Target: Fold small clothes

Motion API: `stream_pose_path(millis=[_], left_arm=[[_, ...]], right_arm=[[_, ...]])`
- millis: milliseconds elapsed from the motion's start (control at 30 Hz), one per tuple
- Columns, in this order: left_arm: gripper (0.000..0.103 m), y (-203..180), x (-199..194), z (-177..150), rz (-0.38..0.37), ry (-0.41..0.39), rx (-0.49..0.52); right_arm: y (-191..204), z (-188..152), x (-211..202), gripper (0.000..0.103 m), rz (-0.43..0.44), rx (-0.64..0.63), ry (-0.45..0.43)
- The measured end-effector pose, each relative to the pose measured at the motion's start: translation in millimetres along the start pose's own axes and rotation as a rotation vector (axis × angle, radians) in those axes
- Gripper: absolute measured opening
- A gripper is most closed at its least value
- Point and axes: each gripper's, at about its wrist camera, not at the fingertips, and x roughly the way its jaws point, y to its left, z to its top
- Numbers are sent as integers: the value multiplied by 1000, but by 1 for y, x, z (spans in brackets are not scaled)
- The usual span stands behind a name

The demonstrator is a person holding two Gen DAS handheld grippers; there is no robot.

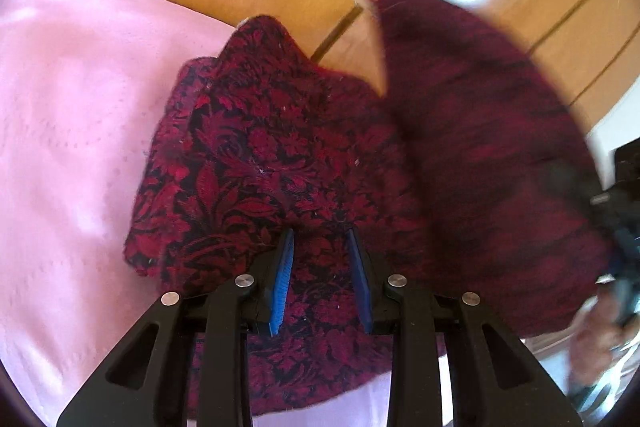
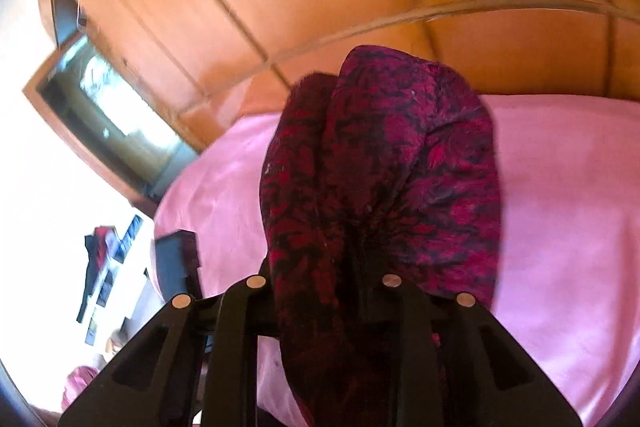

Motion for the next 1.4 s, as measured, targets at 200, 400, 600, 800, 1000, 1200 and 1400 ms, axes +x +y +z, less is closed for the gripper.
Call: stream_pose_path(millis=[200, 400, 600, 800, 1000, 1200, 1400], left_arm=[[28, 26, -58, 8, -60, -79, -38], [49, 36, -89, 28, -242, -104, -101], [50, -3, -62, 49, -240, -17, -39], [53, -31, -29, 69, -135, 35, 32], [52, -49, -3, 72, -48, 124, 141], [43, -54, 2, 71, 41, 125, 193], [50, -59, -7, 68, 51, 103, 179]], right_arm=[[35, -28, 52, 21, -99, -156, 67], [46, -59, 61, 24, -177, -302, -3], [54, -78, 53, 39, -180, -370, -66], [60, -85, 46, 63, -151, -416, -108], [48, -84, 21, 74, -38, -376, -130], [-8, -87, -52, 86, 220, -174, -146], [-72, -91, -63, 78, -56, -38, -177]])
